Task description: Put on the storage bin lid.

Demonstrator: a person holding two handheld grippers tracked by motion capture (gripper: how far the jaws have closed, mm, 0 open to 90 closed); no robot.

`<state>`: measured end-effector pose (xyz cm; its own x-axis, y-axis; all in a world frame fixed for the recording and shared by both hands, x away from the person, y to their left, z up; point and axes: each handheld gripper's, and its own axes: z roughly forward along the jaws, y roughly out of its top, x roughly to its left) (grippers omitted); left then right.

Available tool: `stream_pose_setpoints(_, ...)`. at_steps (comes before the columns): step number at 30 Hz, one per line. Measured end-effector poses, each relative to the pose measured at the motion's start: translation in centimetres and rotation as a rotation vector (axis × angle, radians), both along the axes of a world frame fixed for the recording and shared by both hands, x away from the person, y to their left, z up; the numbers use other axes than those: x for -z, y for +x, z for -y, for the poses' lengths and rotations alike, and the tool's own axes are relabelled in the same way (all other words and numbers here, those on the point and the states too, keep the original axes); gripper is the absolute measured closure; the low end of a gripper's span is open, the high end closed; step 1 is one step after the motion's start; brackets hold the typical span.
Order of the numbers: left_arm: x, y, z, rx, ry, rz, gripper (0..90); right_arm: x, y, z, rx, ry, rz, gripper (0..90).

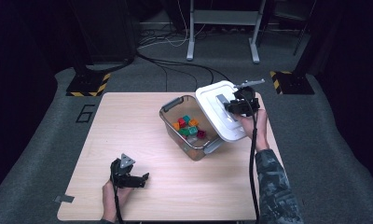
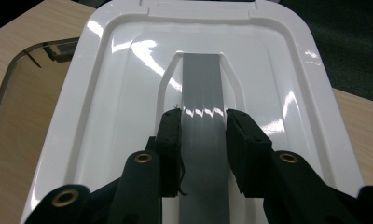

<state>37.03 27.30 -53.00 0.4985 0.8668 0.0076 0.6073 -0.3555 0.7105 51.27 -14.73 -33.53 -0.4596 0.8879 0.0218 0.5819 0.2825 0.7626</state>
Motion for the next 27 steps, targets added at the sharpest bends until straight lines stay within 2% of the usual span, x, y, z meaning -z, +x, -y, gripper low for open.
stream_pose_setpoints(6,0.0,0.0,0.0,0.005,0.005,-0.002,0.2,-0.1,0.0,-1.5,-0.02,0.01,-0.004,66.5)
stream_pose_setpoints(14,0.0,0.0,0.0,0.005,0.005,-0.002,0.2,0.3,0.3,-4.7,-0.071,0.006,-0.011,66.5)
stream_pose_setpoints(18,0.0,0.0,0.0,0.003,0.003,-0.003,0.2,0.5,0.4,-6.0,-0.078,0.007,-0.021,66.5)
stream_pose_setpoints(19,0.0,0.0,0.1,-0.002,-0.009,-0.007,0.2,0.6,0.4,-6.3,-0.087,0.002,-0.017,66.5)
stream_pose_setpoints(27,0.0,0.0,0.0,-0.002,-0.004,-0.002,0.2,1.6,0.6,-8.7,-0.112,-0.022,-0.038,66.5)
